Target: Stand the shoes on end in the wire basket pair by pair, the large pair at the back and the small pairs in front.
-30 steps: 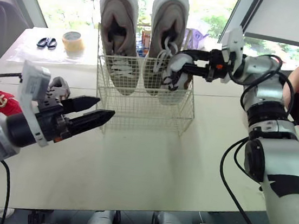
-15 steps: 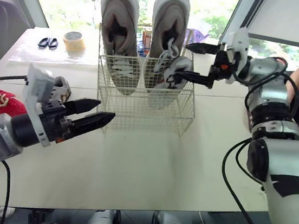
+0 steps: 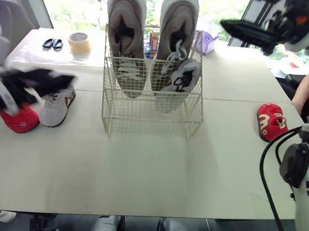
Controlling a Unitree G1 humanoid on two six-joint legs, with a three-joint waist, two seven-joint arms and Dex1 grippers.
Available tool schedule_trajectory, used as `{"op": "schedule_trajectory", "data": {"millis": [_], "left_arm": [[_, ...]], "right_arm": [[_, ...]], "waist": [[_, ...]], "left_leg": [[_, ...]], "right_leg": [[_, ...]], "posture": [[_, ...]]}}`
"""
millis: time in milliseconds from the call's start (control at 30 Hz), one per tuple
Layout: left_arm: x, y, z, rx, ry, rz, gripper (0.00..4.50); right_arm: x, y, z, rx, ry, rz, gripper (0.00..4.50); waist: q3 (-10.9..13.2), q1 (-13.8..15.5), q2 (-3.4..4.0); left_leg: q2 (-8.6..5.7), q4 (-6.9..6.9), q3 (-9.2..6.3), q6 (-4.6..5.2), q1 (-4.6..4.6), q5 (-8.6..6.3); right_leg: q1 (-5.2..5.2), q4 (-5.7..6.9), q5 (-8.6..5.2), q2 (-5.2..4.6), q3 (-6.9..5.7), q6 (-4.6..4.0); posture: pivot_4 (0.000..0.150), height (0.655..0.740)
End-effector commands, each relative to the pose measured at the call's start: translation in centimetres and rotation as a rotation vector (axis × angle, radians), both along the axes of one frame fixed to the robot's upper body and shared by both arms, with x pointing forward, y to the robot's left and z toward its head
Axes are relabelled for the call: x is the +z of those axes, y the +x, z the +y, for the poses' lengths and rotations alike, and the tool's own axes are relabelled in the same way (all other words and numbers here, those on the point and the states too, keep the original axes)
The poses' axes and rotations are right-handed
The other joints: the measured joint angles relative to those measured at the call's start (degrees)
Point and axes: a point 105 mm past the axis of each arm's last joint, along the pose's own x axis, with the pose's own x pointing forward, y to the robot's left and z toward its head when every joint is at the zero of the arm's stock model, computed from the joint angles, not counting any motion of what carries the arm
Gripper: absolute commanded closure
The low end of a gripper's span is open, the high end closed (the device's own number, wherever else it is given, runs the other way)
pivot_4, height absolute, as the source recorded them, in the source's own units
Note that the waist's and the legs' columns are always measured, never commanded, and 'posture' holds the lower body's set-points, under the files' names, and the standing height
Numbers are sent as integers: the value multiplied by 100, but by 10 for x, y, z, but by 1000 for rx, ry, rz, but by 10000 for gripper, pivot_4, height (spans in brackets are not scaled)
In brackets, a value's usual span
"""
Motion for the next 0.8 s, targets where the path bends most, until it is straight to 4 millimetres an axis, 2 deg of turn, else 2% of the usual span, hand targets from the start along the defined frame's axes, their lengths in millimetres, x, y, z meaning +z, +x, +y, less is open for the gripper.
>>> {"op": "schedule_trajectory", "data": {"millis": [33, 100, 167, 233, 300, 367, 467, 533, 700, 800], "left_arm": [[6, 18, 49, 156, 60, 38, 603], [-4, 30, 64, 170, 97, 113, 603], [-17, 43, 70, 157, 97, 203, 603], [-27, 59, 73, 138, 72, 271, 603], [-30, 70, 73, 122, 53, 297, 603], [-45, 84, 71, 103, 60, 355, 603], [-63, 99, 64, 76, 112, 442, 603], [-68, 109, 59, 64, 172, 435, 603], [-96, 129, 52, 171, 232, 445, 603], [-112, 133, 50, 205, 267, 466, 9293]], "right_arm": [[-31, -42, 24, 183, -150, 130, 0], [-66, -54, 34, 221, -268, 203, 0], [-89, -62, 39, 241, -318, 264, 0], [-107, -70, 41, 254, -349, 317, 0], [-117, -74, 42, 246, -372, 334, 0], [-131, -76, 39, 203, -416, 356, 0], [-141, -86, 41, 216, -417, 401, 0], [-143, -88, 43, 215, -412, 405, 0], [-139, -86, 51, 186, -370, 403, 0], [-138, -86, 51, 154, -359, 405, 0]], "waist": [[-10, 28, -12], [-18, 74, -22], [-18, 97, -23], [-18, 166, -25], [-20, 220, -34], [-25, 219, -49], [-27, 196, -61], [-26, 182, -62], [-24, 170, -66], [-24, 179, -66]], "left_leg": [[1, -1, 9, 0, 0, 0], [0, -1, 15, 0, 6, 0], [-3, 2, 23, 0, 4, 0], [-4, 12, 25, 2, -3, 1], [-3, 23, 26, 2, -9, 1], [-2, 31, 24, 5, -17, 0], [2, 58, 23, 26, -22, -14], [5, 75, 25, 37, -29, -21], [10, 88, 24, 73, -28, -42], [10, 93, 24, 77, -29, -44]], "right_leg": [[2, 0, 0, 1, -2, 0], [9, -1, 0, -1, -4, 0], [9, -2, 1, -4, -5, 1], [4, -1, 1, -4, -7, 1], [3, 3, 3, -1, -7, 0], [1, 2, 3, 2, -8, 0], [8, 3, 2, 3, -11, 1], [4, 9, 2, -1, -8, 2], [3, 18, 3, -5, -8, 2], [2, 27, 3, -8, -8, 3]], "posture": [[1500, 7351], [1500, 7351], [1500, 7351], [1500, 7351], [1500, 7351], [1500, 7351], [1500, 7351], [1500, 7351], [1500, 7351], [1500, 7351]]}}
